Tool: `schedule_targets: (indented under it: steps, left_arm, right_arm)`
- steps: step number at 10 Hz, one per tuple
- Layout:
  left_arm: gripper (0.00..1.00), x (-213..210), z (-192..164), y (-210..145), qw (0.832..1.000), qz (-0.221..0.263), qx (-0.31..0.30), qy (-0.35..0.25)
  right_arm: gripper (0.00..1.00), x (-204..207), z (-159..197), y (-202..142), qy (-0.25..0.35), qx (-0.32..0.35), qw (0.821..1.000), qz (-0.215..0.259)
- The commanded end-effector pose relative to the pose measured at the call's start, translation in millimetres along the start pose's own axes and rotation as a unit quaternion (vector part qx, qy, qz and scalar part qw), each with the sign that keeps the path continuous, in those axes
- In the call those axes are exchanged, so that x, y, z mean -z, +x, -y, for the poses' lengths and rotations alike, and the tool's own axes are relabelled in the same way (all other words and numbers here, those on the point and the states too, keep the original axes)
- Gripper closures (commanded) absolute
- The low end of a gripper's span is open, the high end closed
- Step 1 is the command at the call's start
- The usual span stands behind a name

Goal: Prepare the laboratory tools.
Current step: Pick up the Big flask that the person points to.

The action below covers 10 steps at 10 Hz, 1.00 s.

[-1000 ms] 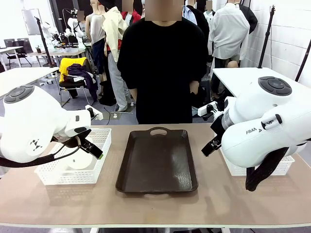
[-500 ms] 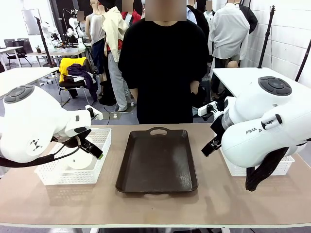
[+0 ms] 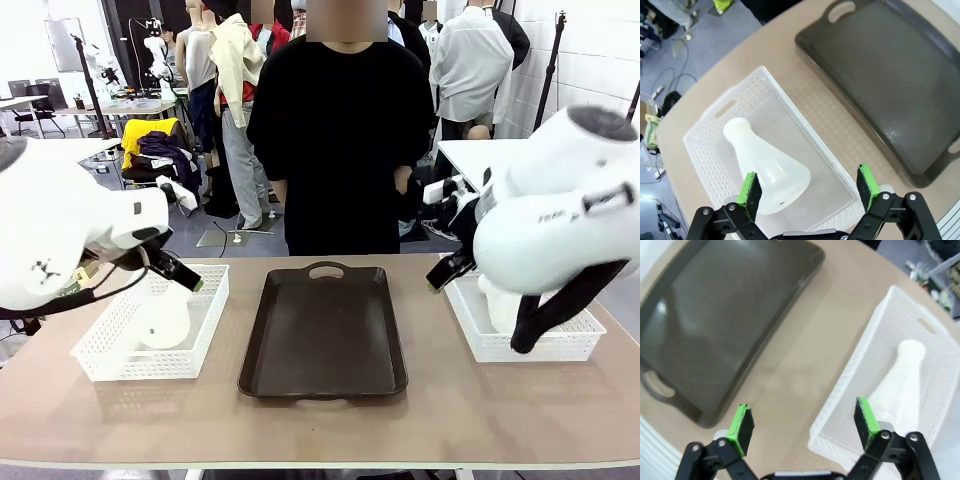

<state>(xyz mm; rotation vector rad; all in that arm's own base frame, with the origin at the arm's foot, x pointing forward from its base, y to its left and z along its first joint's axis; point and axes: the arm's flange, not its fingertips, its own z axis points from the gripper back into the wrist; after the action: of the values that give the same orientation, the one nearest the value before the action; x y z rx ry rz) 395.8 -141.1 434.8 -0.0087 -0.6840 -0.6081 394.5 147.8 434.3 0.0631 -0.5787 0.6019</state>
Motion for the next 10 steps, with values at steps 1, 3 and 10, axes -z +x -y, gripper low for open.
schedule_targets:
  steps: [1, 3, 10]
  left_arm:
    - [0.0, -36.2, -9.2, -28.3, 0.998, 0.02, 0.0, -0.052]
    - [0.0, -57.3, -31.8, -35.0, 0.986, 0.069, -0.038, -0.144]
    - [0.0, -53.2, -90.3, -63.2, 0.888, 0.146, -0.177, -0.398]
  right_arm:
    - [0.0, -31.3, 21.0, 2.6, 0.039, 0.018, 0.999, 0.01]
    - [0.0, -64.6, 55.8, -3.3, 0.095, 0.084, 0.991, 0.038]
    - [0.0, -70.2, 138.9, -27.8, 0.349, 0.239, 0.905, 0.036]
